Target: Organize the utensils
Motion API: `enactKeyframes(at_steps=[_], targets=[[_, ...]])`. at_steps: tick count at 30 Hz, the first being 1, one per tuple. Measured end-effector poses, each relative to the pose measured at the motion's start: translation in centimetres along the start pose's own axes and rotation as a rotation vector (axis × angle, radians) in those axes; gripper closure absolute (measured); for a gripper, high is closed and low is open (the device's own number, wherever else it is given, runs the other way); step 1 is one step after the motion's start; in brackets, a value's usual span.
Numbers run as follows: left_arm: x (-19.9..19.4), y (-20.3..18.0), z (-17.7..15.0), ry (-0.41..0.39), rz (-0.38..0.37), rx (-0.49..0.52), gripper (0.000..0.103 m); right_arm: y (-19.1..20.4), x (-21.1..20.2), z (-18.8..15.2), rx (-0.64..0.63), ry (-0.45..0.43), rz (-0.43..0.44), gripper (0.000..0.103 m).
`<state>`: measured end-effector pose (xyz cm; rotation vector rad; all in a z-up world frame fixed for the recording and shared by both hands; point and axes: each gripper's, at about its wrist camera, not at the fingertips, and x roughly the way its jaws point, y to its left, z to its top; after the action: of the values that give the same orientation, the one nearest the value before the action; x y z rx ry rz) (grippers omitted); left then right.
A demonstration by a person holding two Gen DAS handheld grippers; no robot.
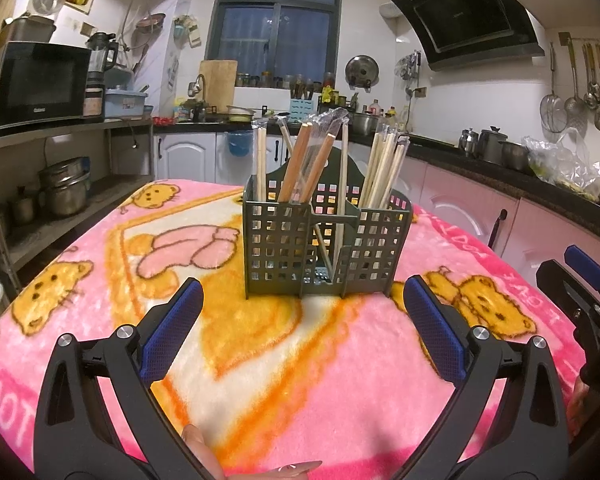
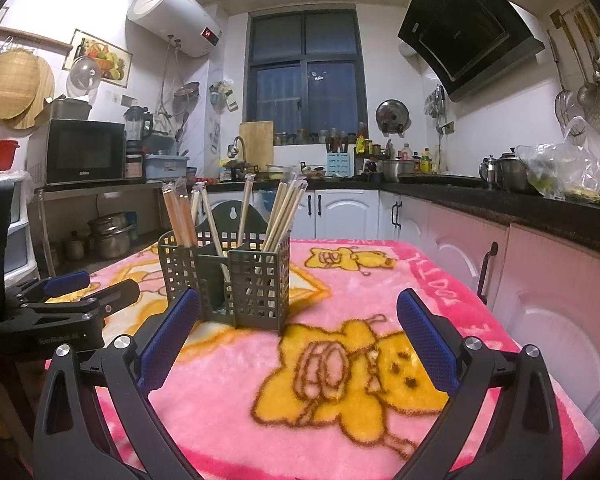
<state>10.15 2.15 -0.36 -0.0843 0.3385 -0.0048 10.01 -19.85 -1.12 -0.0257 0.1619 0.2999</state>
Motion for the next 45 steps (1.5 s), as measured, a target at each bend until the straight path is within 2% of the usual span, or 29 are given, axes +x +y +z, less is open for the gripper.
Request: enactKeyframes(at_steps=[28,45], targets=[[0.07,0.15,-0.03,0.005,0.004,-0.003,0.011,0.25,-0.01,-0.12,0.003,0.002,-0.002,0.007],[0.86,0.89,-0.03,0.046,-0.023,-0.038,0.011,0.28,0.15,-0.4,0.017,0.014,-0.005,0.007]])
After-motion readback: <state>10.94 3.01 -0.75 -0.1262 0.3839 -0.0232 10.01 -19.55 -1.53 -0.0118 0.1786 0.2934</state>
